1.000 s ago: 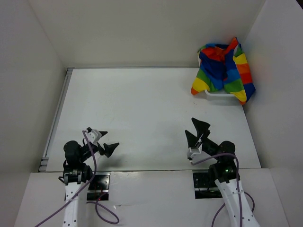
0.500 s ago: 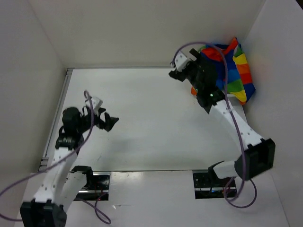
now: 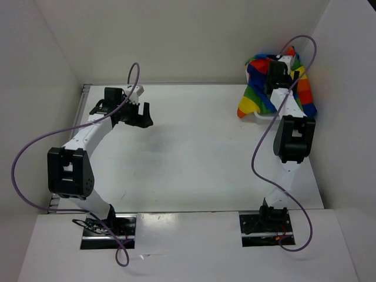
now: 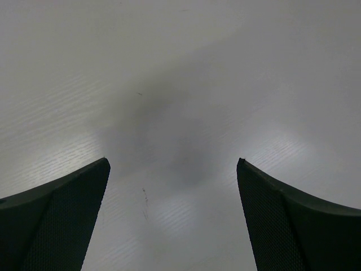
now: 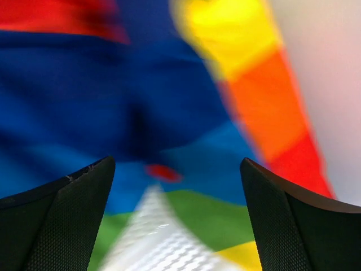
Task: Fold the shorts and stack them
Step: Grab the shorts from the pile
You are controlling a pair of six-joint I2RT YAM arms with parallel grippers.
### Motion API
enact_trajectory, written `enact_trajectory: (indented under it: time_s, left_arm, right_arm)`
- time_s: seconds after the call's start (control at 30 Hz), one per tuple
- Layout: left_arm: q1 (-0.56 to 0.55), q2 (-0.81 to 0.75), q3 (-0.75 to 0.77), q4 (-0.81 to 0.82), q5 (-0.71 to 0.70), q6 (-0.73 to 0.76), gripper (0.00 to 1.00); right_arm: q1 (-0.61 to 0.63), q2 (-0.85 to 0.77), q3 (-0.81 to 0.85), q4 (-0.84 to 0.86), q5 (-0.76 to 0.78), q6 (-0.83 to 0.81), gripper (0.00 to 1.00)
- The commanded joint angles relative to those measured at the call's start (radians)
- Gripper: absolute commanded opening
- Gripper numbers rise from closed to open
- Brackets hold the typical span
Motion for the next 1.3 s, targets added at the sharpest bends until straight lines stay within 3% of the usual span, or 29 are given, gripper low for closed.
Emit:
enact_trajectory:
  time_s: [0.0, 0.23, 0.3, 0.4, 0.43, 0.53, 0.7, 0.87, 0.9, 0.93, 1.0, 1.13, 1.27]
  left_arm:
    - [-0.004, 0.010, 0.057, 0.003, 0.046, 0.004, 1.00]
    - [-0.004, 0.042, 0.086, -0.009, 0.067, 0.004, 1.00]
    - [-0.004, 0.043, 0.086, -0.018, 0.077, 0.004, 1.00]
    - [-0.004, 0.043, 0.086, -0.019, 0.077, 0.004, 1.00]
    - [-0.004, 0.043, 0.086, -0.019, 0.077, 0.004, 1.00]
    - [-0.004, 0.024, 0.064, -0.028, 0.086, 0.004, 1.00]
    - [-0.004, -0.005, 0.040, -0.017, 0.086, 0.004, 1.00]
    - [-0.004, -0.051, 0.031, 0.015, 0.077, 0.004, 1.00]
    - [-0.004, -0.051, 0.031, 0.029, 0.068, 0.004, 1.00]
    - [-0.004, -0.068, 0.021, 0.038, 0.067, 0.004, 1.00]
    - [-0.004, -0.098, 0.021, 0.067, 0.052, 0.004, 1.00]
    - [-0.004, -0.178, -0.025, 0.100, 0.020, 0.004, 1.00]
    - [-0.004, -0.238, -0.061, 0.100, 0.031, 0.004, 1.00]
  right_arm:
    - [-0.023, -0.008, 0.046, 0.048, 0.135, 0.046, 0.97]
    - [-0.085, 0.050, 0.026, 0.102, 0.147, -0.014, 0.98]
    - [-0.095, 0.061, 0.026, 0.102, 0.129, -0.028, 0.91]
    - [-0.095, 0.061, 0.026, 0.076, 0.094, -0.019, 0.55]
    - [-0.095, 0.061, 0.026, 0.076, 0.071, -0.019, 0.33]
    - [-0.095, 0.046, 0.026, 0.051, 0.031, -0.019, 0.00]
    - [-0.057, -0.067, -0.004, 0.042, -0.003, -0.051, 0.00]
    - [0.066, -0.293, -0.045, 0.111, -0.019, -0.117, 0.00]
    - [0.078, -0.322, -0.045, 0.123, -0.009, -0.108, 0.00]
    - [0.057, -0.336, 0.014, 0.022, -0.090, -0.065, 0.00]
    - [0.057, -0.351, 0.045, -0.059, -0.068, 0.022, 0.00]
    - [0.085, -0.462, -0.054, -0.018, -0.057, 0.023, 0.00]
    - [0.085, -0.508, -0.086, -0.091, -0.201, 0.107, 0.00]
